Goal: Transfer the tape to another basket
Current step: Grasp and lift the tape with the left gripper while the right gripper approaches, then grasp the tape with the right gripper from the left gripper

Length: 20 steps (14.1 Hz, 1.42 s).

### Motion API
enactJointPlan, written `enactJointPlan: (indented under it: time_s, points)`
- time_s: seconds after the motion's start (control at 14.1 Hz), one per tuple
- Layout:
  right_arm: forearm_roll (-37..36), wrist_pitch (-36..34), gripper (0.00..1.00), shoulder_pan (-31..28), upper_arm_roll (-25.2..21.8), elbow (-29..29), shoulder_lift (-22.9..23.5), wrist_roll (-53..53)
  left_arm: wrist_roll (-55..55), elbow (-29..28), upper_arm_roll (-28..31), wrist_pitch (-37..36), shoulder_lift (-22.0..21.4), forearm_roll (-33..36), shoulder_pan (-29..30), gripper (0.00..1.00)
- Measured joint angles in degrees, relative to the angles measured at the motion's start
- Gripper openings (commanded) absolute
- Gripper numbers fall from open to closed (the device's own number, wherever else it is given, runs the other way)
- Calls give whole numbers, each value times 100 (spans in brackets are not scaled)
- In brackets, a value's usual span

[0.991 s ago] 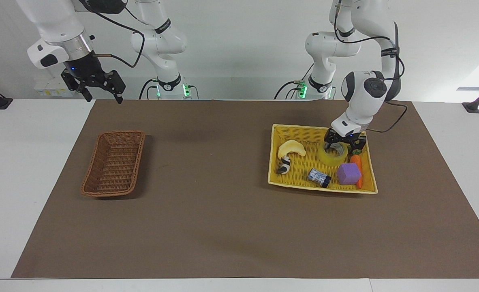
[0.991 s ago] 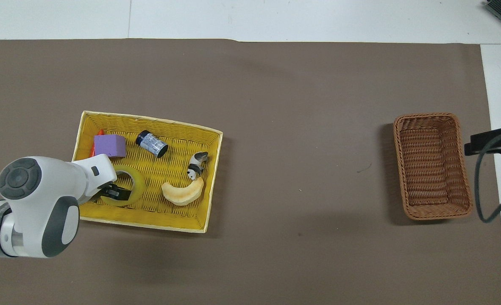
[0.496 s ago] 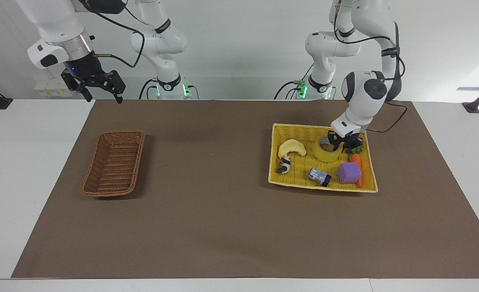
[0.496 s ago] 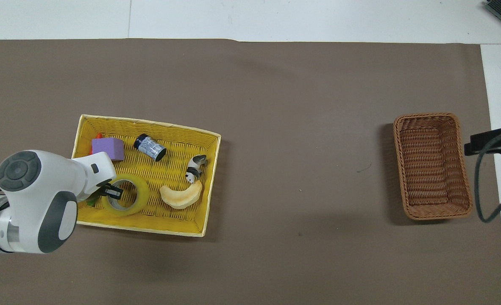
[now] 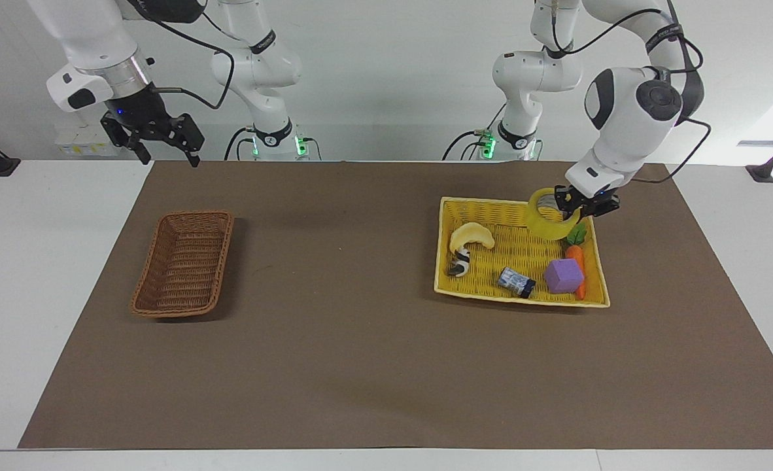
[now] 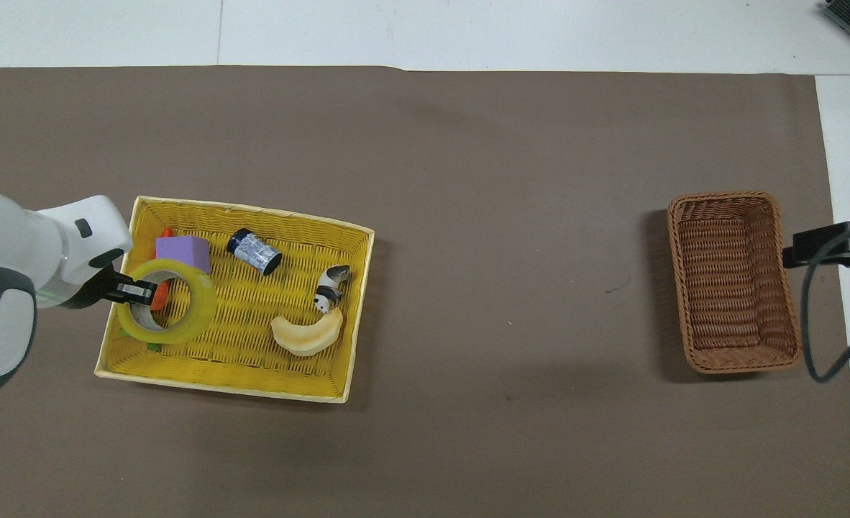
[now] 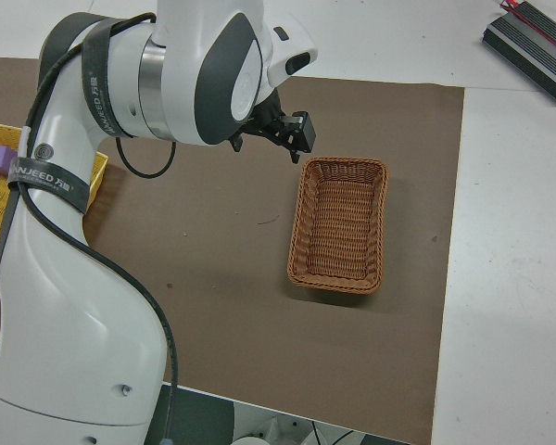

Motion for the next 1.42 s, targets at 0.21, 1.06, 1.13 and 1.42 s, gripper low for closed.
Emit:
enactJointPlan:
  time_s: [0.21,1.06,1.13,1.42]
  points:
    - [442,4,100,214,24,-104,-28,0,-907,461,2,-115,1,0,38,0]
    - [2121,1408,100,1866,75,-625,566,614,-3299,689,-294,298,83,-1289,-1643,0]
    - [2372,1466,100,1877,76,-665,612,650,-3358,699,-302,422,84,-1493,-1761,0]
    - [3233,2013,100,1946,72,-1033,643,741,-3931,703,-327,1071,228,-1856,-2358,0]
